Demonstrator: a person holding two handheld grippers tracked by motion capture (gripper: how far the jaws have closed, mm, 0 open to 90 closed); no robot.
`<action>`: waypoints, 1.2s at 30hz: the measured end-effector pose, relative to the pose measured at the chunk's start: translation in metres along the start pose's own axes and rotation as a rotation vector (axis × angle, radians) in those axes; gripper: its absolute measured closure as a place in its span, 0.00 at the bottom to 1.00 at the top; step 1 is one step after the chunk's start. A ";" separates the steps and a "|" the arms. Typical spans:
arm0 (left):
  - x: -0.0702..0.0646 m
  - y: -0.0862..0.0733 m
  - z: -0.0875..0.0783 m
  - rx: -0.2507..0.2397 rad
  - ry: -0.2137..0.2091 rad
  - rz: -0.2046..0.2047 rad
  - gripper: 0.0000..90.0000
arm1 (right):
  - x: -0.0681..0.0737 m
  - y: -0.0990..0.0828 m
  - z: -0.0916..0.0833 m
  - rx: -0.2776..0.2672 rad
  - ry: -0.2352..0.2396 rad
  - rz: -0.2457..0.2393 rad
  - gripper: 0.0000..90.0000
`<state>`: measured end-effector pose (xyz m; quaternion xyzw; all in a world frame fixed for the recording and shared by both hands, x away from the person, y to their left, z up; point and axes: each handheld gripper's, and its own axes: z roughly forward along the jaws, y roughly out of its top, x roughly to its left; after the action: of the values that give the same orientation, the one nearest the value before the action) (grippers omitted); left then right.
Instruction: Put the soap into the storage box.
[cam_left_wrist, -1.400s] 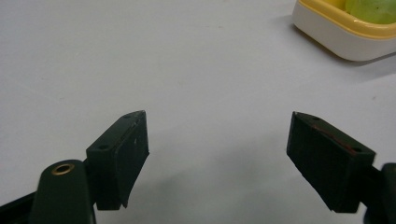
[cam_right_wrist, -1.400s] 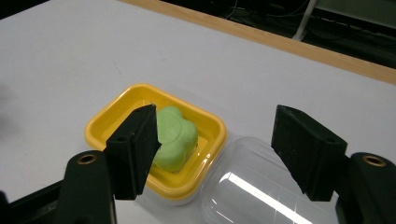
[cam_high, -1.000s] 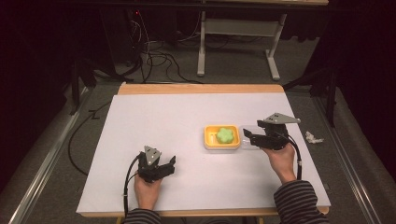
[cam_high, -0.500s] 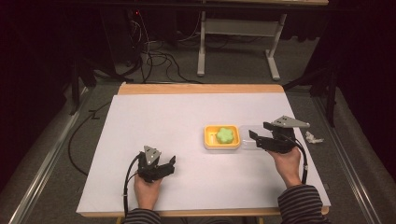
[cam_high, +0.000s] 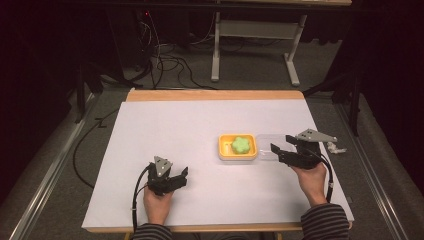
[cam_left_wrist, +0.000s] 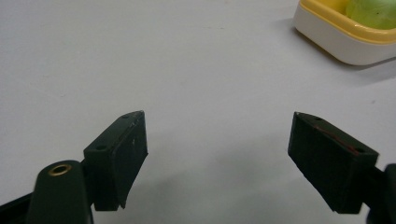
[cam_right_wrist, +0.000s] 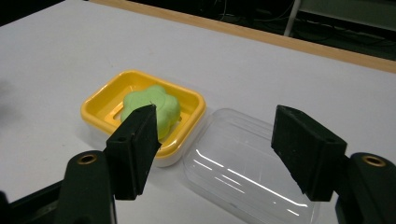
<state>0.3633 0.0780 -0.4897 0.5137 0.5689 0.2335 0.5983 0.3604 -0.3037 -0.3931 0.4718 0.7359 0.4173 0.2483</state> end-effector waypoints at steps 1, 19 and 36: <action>0.000 0.000 0.000 -0.002 0.000 0.000 0.23 | 0.000 -0.001 0.000 0.003 -0.001 -0.005 0.36; 0.000 0.000 0.000 0.002 0.003 -0.002 0.23 | -0.005 -0.019 -0.015 -0.024 -0.002 0.041 0.36; -0.001 -0.001 0.001 0.007 0.003 0.007 0.23 | 0.000 -0.036 -0.018 -0.030 0.016 0.051 0.36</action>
<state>0.3636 0.0769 -0.4902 0.5171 0.5691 0.2344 0.5948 0.3292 -0.3184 -0.4140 0.4831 0.7195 0.4381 0.2386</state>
